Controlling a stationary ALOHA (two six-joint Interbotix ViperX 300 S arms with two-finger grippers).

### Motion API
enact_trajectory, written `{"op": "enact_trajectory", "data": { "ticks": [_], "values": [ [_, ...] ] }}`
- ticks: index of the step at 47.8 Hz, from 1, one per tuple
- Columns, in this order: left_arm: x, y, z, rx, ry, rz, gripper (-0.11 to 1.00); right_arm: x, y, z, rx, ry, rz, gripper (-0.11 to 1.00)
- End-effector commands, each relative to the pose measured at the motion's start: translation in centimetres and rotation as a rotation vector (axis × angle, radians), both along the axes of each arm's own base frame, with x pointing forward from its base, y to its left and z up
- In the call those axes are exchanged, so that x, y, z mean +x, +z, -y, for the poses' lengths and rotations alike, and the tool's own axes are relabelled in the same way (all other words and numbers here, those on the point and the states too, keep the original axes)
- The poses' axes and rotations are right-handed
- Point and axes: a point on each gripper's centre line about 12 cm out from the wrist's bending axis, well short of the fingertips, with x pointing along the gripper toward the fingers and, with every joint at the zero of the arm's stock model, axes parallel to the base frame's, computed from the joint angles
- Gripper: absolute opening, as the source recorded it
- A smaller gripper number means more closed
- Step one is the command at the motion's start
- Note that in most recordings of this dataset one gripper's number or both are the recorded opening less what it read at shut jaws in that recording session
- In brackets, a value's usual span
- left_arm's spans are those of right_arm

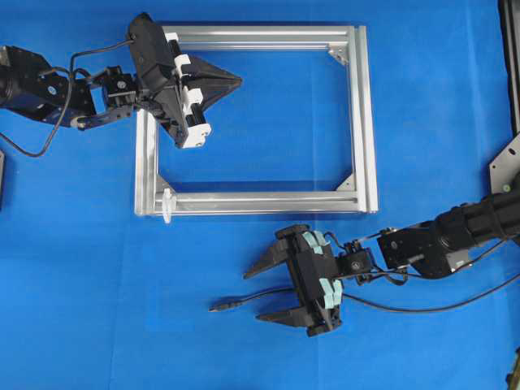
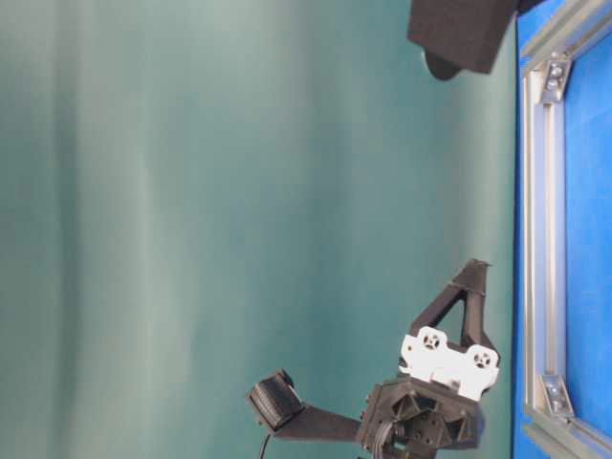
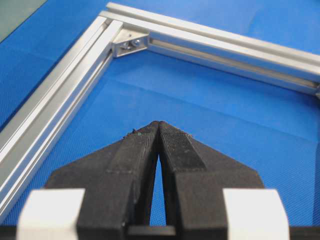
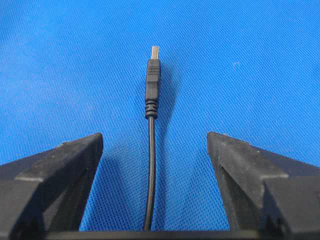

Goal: Insert the wire through the string loop located on the left side.
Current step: 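Close the right gripper on the cable just behind the USB plug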

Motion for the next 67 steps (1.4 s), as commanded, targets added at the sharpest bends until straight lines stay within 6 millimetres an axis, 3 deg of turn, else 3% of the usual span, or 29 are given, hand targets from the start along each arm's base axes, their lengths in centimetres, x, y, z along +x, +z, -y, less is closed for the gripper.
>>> {"op": "enact_trajectory", "data": {
  "ticks": [1, 6, 13, 18, 33, 60, 67],
  "values": [
    [0.2, 1.4, 0.0, 0.012, -0.003, 0.038, 0.0, 0.5, 0.9, -0.4, 0.012, 0.003, 0.033, 0.76],
    [0.2, 1.3, 0.0, 0.011, -0.003, 0.037, 0.0, 0.5, 0.7, -0.4, 0.002, 0.008, 0.03, 0.57],
    [0.2, 1.3, 0.0, 0.012, -0.001, 0.038, 0.0, 0.4, 0.7, -0.4, -0.005, 0.013, 0.032, 0.17],
    [0.2, 1.3, 0.0, 0.012, -0.001, 0.038, 0.0, 0.4, 0.7, -0.4, -0.005, 0.013, 0.032, 0.01],
    [0.1, 1.3, 0.0, 0.011, -0.001, 0.035, 0.0, 0.3, 0.9, -0.4, -0.007, 0.02, 0.035, 0.0],
    [0.1, 1.3, 0.0, 0.011, -0.003, 0.035, 0.0, -0.6, 7.8, -0.1, 0.002, 0.022, 0.08, 0.0],
    [0.1, 1.3, 0.0, 0.011, -0.001, 0.037, 0.0, -0.8, 8.2, -0.1, -0.017, 0.028, 0.072, 0.0]
  ]
}}
